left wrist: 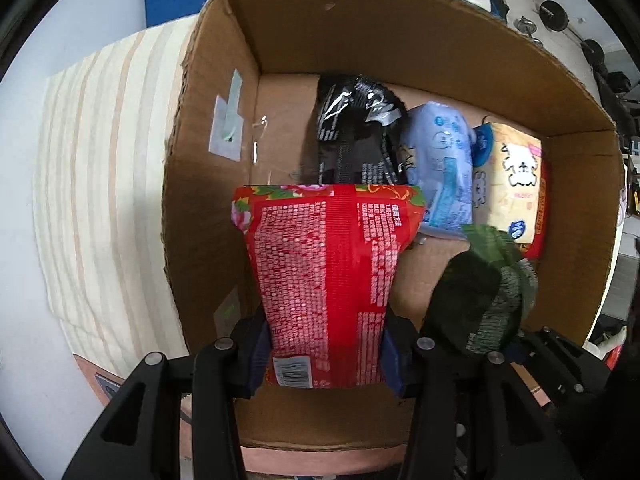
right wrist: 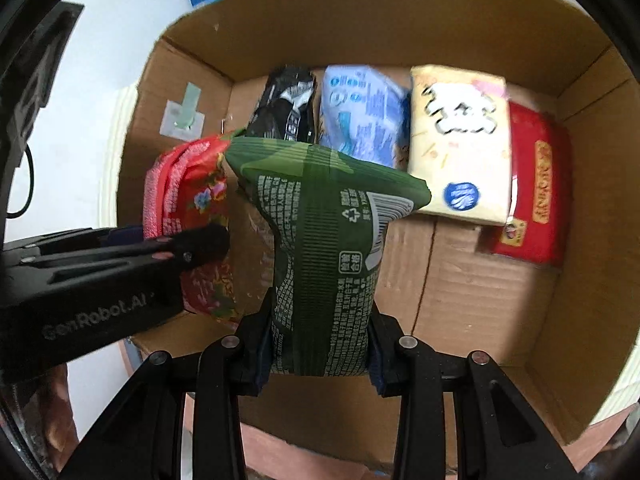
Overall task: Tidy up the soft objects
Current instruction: 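Carry both bags into the box and open both tools, then move both tools back over the orange bag and lilac cloth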
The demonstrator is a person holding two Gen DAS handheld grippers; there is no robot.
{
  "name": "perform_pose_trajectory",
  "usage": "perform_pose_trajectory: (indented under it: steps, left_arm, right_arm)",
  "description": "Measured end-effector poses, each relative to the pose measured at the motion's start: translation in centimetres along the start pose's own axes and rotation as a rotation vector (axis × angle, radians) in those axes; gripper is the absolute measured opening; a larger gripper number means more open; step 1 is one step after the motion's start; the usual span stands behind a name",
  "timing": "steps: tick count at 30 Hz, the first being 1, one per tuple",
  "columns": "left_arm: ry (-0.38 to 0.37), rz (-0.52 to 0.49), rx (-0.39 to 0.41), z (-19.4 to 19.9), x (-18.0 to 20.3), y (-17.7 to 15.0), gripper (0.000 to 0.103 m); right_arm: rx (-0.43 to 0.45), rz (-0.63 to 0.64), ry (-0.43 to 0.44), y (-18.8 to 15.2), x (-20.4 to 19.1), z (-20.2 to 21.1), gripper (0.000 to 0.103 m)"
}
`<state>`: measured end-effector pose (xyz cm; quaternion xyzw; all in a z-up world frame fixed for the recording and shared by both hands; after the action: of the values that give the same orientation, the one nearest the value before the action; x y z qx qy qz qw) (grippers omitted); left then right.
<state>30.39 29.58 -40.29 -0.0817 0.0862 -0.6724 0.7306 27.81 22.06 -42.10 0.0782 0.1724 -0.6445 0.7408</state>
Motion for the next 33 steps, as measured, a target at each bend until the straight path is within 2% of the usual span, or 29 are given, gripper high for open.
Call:
perform_pose_trajectory:
  steps: [2,3,4,6,9,10,11,13,14,21,25,33]
  left_arm:
    - [0.001,0.014,-0.011,-0.1,-0.4,-0.1,0.044]
    - [-0.001,0.019,-0.014,-0.1,-0.5,-0.1,0.044]
    - [-0.001,0.026,-0.015,0.0,-0.6,-0.2,0.045]
    - [-0.005,0.035,-0.01,0.3,-1.0,-0.4,0.05]
    - [0.021,0.029,0.021,1.2,-1.0,-0.8,0.056]
    - [0.026,0.029,0.029,1.5,-0.9,-1.0,0.062]
    - [0.025,0.024,0.038,1.8,-0.7,-1.3,0.077]
    - [0.035,0.017,0.064,2.5,-0.5,-2.2,0.093]
    - [0.039,0.014,0.078,2.9,-0.2,-2.8,0.093]
    - [0.036,0.025,0.165,4.5,1.2,-6.1,0.093]
    - [0.06,0.042,0.243,5.4,2.0,-7.7,0.093]
    - [0.04,0.051,0.378,10.4,4.5,-11.0,0.093]
  right_arm:
    - [-0.027,-0.001,0.01,0.1,-0.2,-0.9,0.041]
    - [-0.03,-0.003,0.021,0.2,-0.2,-1.1,0.046]
    - [-0.034,-0.003,0.031,0.4,-0.1,-1.2,0.058]
    - [-0.035,-0.005,0.034,0.4,0.1,-1.2,0.074]
    - [-0.032,0.011,0.015,0.2,0.1,-0.8,0.077]
    - [-0.032,0.018,0.007,0.3,0.1,-0.6,0.082]
    - [-0.031,0.025,-0.013,0.2,0.2,-0.3,0.085]
    - [-0.02,0.037,-0.047,0.3,0.6,0.5,0.1]
    - [-0.014,0.052,-0.069,0.2,0.6,0.9,0.103]
    - [0.036,0.099,-0.201,-1.2,1.3,3.8,0.103]
    - [0.075,0.115,-0.217,-2.5,1.9,6.1,0.103]
    - [0.172,0.136,-0.181,-5.7,2.2,10.8,0.103]
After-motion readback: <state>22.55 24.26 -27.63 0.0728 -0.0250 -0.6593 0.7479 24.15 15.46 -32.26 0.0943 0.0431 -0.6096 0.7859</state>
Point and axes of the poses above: each gripper's, at about its wrist camera, not at the fingertips, and z roughly against the way its jaws point, x to its right, y to its top, the point moved 3 cm from there along -z, roughly the way its jaws point, and after that the axes turned 5 degrees about y, right-handed, at the moved point
